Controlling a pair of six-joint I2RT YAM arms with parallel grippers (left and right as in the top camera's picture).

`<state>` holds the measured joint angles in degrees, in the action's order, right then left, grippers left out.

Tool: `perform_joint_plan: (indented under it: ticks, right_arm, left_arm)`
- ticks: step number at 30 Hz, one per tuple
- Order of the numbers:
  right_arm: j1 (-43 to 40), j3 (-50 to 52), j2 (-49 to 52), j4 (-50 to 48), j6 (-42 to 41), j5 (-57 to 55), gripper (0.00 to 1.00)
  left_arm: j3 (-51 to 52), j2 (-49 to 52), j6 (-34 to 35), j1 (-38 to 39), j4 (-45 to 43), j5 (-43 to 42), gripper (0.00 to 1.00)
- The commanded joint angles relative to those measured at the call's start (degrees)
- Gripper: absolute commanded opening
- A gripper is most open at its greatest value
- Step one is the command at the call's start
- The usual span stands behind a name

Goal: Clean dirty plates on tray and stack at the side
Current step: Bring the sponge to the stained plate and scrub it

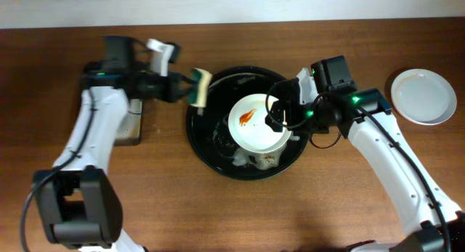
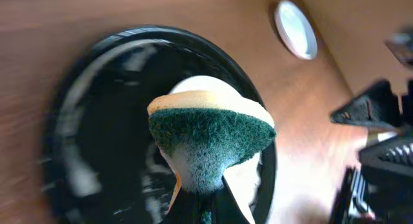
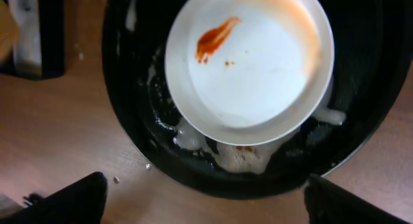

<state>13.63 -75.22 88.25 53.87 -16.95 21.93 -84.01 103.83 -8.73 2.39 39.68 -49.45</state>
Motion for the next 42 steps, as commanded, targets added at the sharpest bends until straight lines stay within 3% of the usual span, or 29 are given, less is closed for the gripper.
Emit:
perform_joint_plan:
  ticks: [1, 2, 6, 11, 13, 22, 30, 34, 38, 42]
  right_arm:
    - [-2.75, -0.85, 4.35, 0.22, -1.64, -1.57, 0.82]
    - [-3.50, -0.83, 5.68, 0.20, -1.77, -1.60, 0.65]
    - [-5.42, -0.81, 10.03, 0.15, -1.70, -1.60, 0.57]
    - [-6.80, -0.81, 17.00, -0.96, -1.01, -1.55, 0.40]
    - [-6.93, -0.81, 18.84, -1.31, 0.26, -1.33, 0.29]
    - [-6.91, -0.55, 25.59, -5.05, 0.44, -1.36, 0.31]
    - [-6.91, -0.35, 29.07, -9.16, -0.07, -1.55, 0.17]
    - [-6.86, -0.33, 29.29, -9.40, -0.48, -1.55, 0.15]
    - [-6.86, -0.33, 29.29, -9.53, -0.48, -1.55, 0.13]
    - [-6.84, -0.33, 29.29, -9.57, -1.14, -1.57, 0.10]
  left_arm:
    - [-0.15, 1.40, 0.50, 5.77, 0.02, 2.71, 0.00]
    - [-0.15, 2.03, 0.52, 7.58, 0.00, 4.09, 0.00]
    - [-0.15, 4.39, 0.55, 10.45, -1.25, 5.18, 0.00]
    - [-0.15, 10.14, 1.95, 14.25, -4.85, 5.25, 0.00]
    - [-0.15, 12.57, 3.15, 15.34, -6.60, 5.18, 0.00]
    - [-0.15, 17.62, 4.42, 16.20, -9.35, 5.27, 0.00]
    - [-0.15, 17.99, 5.07, 16.33, -9.90, 5.29, 0.00]
    - [-0.15, 17.99, 5.60, 17.09, -10.56, 3.87, 0.00]
    - [-0.15, 18.10, 8.83, 19.21, -12.02, 4.90, 0.00]
    - [-0.15, 18.10, 15.32, 22.45, -12.72, 13.22, 0.00]
